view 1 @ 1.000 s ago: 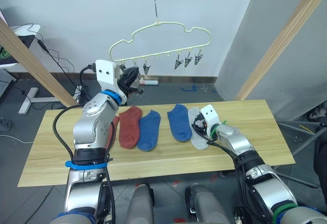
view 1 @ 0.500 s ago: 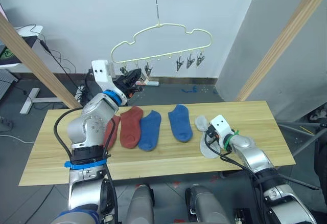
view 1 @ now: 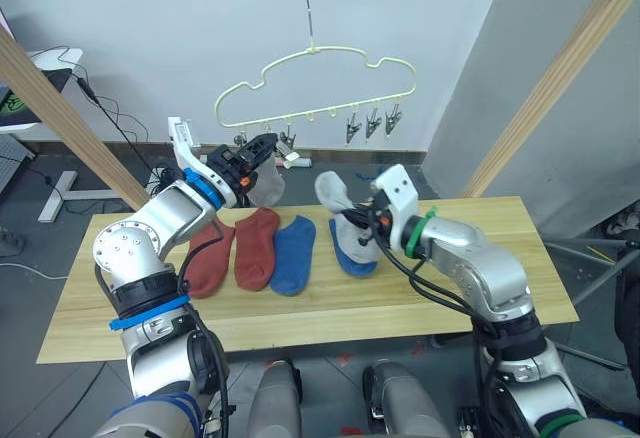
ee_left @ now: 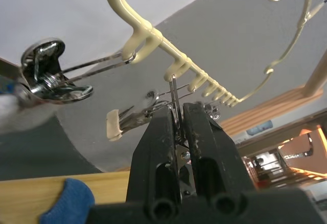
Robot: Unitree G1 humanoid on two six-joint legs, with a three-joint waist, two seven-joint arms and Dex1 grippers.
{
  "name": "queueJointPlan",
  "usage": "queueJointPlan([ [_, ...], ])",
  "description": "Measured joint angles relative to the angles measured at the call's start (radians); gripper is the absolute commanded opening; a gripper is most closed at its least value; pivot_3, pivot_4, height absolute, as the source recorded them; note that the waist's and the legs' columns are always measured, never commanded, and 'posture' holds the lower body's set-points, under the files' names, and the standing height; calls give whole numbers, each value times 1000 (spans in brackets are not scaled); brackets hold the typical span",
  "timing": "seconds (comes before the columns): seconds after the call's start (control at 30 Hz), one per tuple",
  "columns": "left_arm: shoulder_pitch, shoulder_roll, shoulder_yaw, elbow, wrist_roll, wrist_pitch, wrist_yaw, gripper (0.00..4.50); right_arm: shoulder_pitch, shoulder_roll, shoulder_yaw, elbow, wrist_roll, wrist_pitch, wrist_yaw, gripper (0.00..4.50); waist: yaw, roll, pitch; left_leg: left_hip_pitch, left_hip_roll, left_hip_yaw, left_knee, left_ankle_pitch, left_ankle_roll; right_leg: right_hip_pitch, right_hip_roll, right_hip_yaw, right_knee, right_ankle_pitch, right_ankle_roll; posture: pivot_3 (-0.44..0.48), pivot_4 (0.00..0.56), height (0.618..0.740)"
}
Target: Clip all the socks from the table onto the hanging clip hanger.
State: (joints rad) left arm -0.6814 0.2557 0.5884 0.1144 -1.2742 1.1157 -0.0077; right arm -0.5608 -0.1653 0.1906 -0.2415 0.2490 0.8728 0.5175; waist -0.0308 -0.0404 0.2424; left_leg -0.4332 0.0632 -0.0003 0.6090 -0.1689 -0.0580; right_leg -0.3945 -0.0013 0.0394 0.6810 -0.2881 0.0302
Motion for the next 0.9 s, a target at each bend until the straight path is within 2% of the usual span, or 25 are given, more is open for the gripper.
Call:
queueJointPlan([
  [0.53, 44, 5, -51, -50, -65, -37, 38, 0, -92, 58, 10, 82, 8, -13, -23, 14, 4, 0, 0, -1, 0, 0, -1, 0, 0, -1, 0, 0, 0, 0, 0, 17, 212, 740],
  [0.67, 71, 42, -100, -104, 2, -87, -14, 0, -105, 66, 10, 87, 8, -14, -25, 14, 4, 0, 0, -1, 0, 0, -1, 0, 0, -2, 0, 0, 0, 0, 0, 20, 213, 740],
  [0.73, 80, 48, -117, -116, 30, -119, -41, 665, -107, 67, 10, 87, 8, -15, -26, 0, 4, 0, 0, -1, 0, 1, -1, 0, 0, -2, 0, 0, 0, 0, 0, 20, 213, 740],
  [0.77, 82, 48, -120, -116, 32, -125, -50, 823, -107, 69, 11, 87, 8, -15, -26, 0, 4, 0, 0, -1, 0, 0, -1, 0, 0, -2, 0, 0, 0, 0, 0, 28, 216, 740],
  [0.9, 85, 55, -121, -117, 30, -127, -61, 2211, -106, 75, 27, 87, 8, -19, -26, 0, 4, 0, 0, -1, 0, 0, -1, 0, 0, -2, 0, 0, 0, 0, 0, 33, 218, 740],
])
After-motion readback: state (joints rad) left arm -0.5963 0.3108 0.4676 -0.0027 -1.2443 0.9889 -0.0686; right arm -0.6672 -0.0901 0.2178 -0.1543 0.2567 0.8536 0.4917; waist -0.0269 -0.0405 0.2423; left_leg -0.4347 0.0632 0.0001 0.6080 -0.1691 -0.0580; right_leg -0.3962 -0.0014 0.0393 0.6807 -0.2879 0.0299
